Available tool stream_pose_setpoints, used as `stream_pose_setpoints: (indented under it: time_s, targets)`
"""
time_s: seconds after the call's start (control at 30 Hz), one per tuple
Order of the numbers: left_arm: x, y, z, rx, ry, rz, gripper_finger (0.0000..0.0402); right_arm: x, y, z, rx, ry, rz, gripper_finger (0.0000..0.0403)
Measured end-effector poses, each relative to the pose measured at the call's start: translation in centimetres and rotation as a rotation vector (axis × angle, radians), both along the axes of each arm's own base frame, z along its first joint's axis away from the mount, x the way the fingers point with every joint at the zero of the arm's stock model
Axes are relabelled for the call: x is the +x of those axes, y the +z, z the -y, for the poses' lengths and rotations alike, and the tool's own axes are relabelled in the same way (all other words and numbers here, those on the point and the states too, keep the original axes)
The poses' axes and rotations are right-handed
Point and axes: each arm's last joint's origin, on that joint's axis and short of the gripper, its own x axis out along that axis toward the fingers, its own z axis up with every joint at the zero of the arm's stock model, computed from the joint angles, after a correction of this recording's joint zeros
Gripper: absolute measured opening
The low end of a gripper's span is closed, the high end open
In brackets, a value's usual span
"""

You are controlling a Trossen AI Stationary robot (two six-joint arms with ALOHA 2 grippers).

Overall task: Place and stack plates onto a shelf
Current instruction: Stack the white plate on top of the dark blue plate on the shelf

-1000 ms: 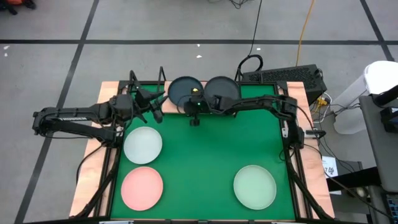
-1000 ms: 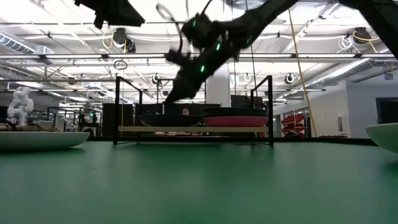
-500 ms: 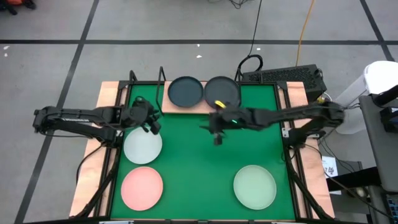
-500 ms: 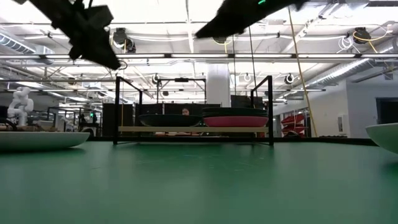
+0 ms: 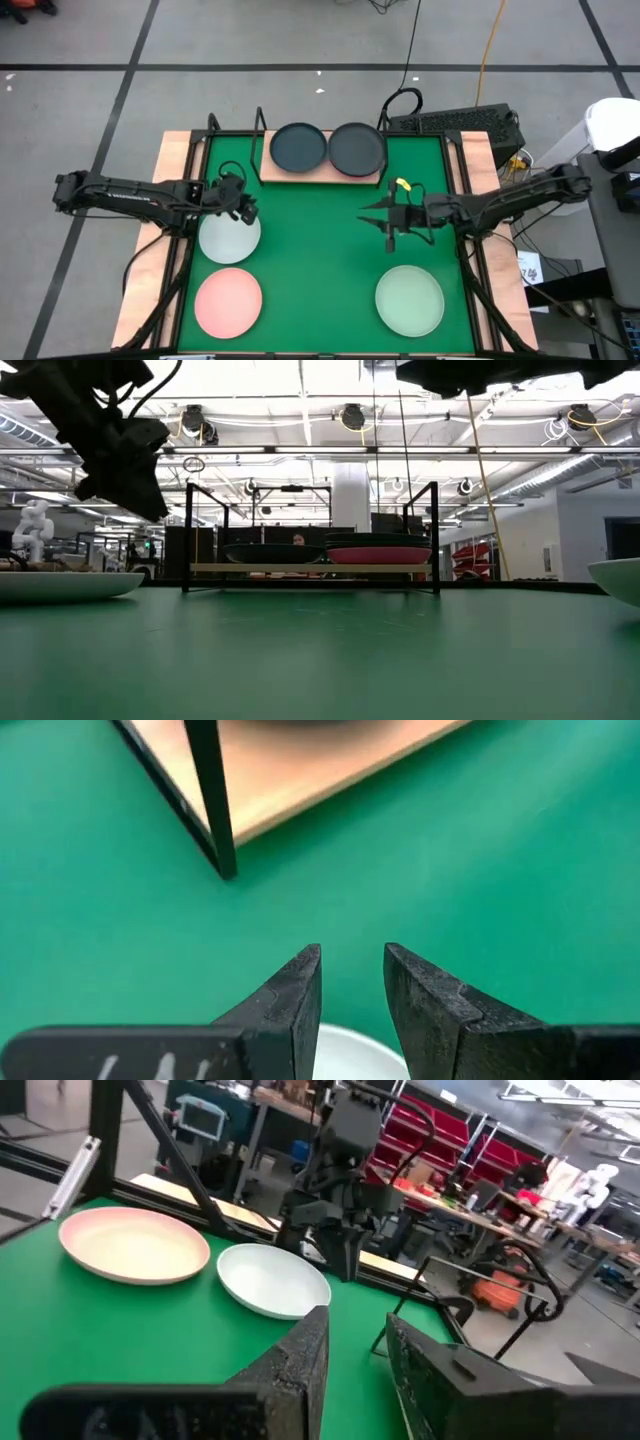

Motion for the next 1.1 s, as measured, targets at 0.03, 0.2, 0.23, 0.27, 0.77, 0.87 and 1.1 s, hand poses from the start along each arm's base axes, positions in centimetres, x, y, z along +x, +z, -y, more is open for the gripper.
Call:
stream_pose_setpoints:
  time_s: [0.03,0.2,0.23,0.27,0.77,0.87,1.1]
  targets:
    - [0.0,-0.1,0.0,-0.015,0.0,-0.004,0.0115,-0.2,-0.1,0.0,0.001,0.003,0.001,0.0089]
    - [0.0,-0.4,0.3,-0.117,0.002,-0.017,0.0115,-0.7,-0.7,-0.1,0.021,0.007,-0.009,0.0089]
    - [0.1,-0.6,0.4,-0.141,-0.001,-0.029,0.0115,-0.7,-0.7,-0.1,0.022,0.006,-0.01,0.0089]
    - [0.1,-0.8,0.5,-0.158,-0.002,-0.046,0.0115,-0.7,-0.8,-0.1,0.022,0.006,-0.015,0.0089]
    - [5.4,-1.5,5.1,-0.287,0.022,-0.332,0.0115,-0.7,-1.1,-0.1,0.022,0.007,-0.041,0.0089]
    - [6.6,-1.6,5.8,-0.288,0.052,-0.434,0.0115,-0.7,-1.1,-0.1,0.03,0.006,-0.04,0.0089]
    - [9.6,-1.9,7.1,-0.276,0.048,-0.498,0.0115,-0.7,-1.2,-0.1,0.04,0.005,-0.058,0.0089]
